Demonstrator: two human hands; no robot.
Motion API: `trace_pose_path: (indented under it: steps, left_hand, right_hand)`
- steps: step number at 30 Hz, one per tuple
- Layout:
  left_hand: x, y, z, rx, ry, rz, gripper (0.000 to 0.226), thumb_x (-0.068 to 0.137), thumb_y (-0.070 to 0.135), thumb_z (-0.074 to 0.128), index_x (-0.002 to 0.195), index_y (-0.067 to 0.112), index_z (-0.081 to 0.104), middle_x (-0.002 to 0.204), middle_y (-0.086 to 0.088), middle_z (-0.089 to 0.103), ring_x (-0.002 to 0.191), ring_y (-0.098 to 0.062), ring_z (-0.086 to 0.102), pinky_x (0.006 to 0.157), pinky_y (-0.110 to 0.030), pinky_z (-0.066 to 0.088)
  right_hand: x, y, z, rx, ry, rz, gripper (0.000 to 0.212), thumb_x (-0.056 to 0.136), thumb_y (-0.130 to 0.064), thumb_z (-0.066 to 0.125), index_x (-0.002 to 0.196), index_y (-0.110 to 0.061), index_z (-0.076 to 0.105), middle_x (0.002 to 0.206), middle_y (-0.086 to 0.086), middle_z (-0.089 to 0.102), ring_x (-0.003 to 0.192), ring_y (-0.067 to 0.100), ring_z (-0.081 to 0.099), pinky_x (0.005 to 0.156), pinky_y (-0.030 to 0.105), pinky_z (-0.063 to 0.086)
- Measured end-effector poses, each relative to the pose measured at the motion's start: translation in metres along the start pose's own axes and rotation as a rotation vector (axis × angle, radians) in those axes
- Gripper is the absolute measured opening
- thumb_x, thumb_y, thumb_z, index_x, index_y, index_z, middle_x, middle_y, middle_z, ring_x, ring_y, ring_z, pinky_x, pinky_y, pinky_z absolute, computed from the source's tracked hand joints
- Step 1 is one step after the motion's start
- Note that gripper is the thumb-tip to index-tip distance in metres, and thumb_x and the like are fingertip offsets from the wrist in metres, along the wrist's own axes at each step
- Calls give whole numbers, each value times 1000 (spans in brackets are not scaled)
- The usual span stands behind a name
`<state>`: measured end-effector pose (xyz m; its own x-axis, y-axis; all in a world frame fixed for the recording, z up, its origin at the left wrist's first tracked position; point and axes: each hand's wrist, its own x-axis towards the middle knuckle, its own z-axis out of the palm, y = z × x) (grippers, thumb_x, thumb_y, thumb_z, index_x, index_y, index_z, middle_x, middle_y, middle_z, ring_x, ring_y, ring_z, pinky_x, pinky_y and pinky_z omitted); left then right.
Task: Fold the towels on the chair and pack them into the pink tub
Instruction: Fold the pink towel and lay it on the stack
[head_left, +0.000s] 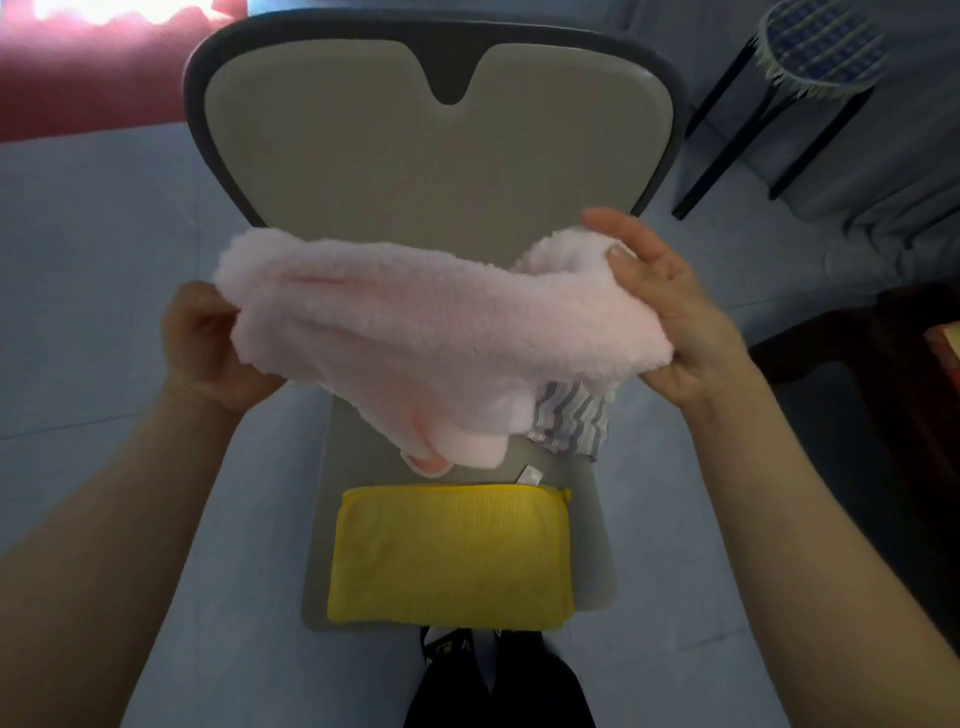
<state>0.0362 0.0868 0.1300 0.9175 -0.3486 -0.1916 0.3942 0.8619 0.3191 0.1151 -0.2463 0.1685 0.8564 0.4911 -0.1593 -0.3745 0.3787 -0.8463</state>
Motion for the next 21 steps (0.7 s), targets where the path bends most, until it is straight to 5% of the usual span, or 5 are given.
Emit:
trace_pose_path:
  steps: [6,9,13,17,21]
  left_hand:
    - [-40,-37,-59,249,-42,-180,43,99,-2,28,138,-18,23,140,-39,33,132,-48,33,111,-53,20]
    - [-59,-75,-76,515,223,-639,63,67,15,83,117,-11,55,112,-27,65,99,-32,67,83,-37,55]
    - [-89,-135,-115,1010,463,-968,41,69,22,82,105,14,64,92,-2,70,75,-12,63,62,-21,49]
    - [-108,-168,-156,1157,568,-995,21,68,17,78,85,10,66,63,9,62,56,-3,52,50,-12,40]
    - [-85,-153,-158,1322,544,-1230,35,71,43,77,84,15,62,73,3,64,61,-6,59,54,-18,44]
  right_hand:
    - [-48,61,-42,-235,-231,423,27,70,-1,71,91,-17,68,101,2,67,90,17,65,70,26,55]
    - [-84,106,-66,-351,-266,636,32,73,2,68,100,-15,67,102,-3,63,95,15,61,79,26,52]
    - [-127,176,-88,-719,-115,802,53,65,-12,78,111,-20,55,93,-3,54,78,6,51,65,17,44]
    - [-149,227,-103,-939,106,800,70,45,-39,78,106,-21,49,95,0,61,83,15,57,69,29,48]
    - [-123,225,-101,-1231,103,786,78,42,-60,72,108,-24,50,94,-4,54,85,19,56,73,33,45]
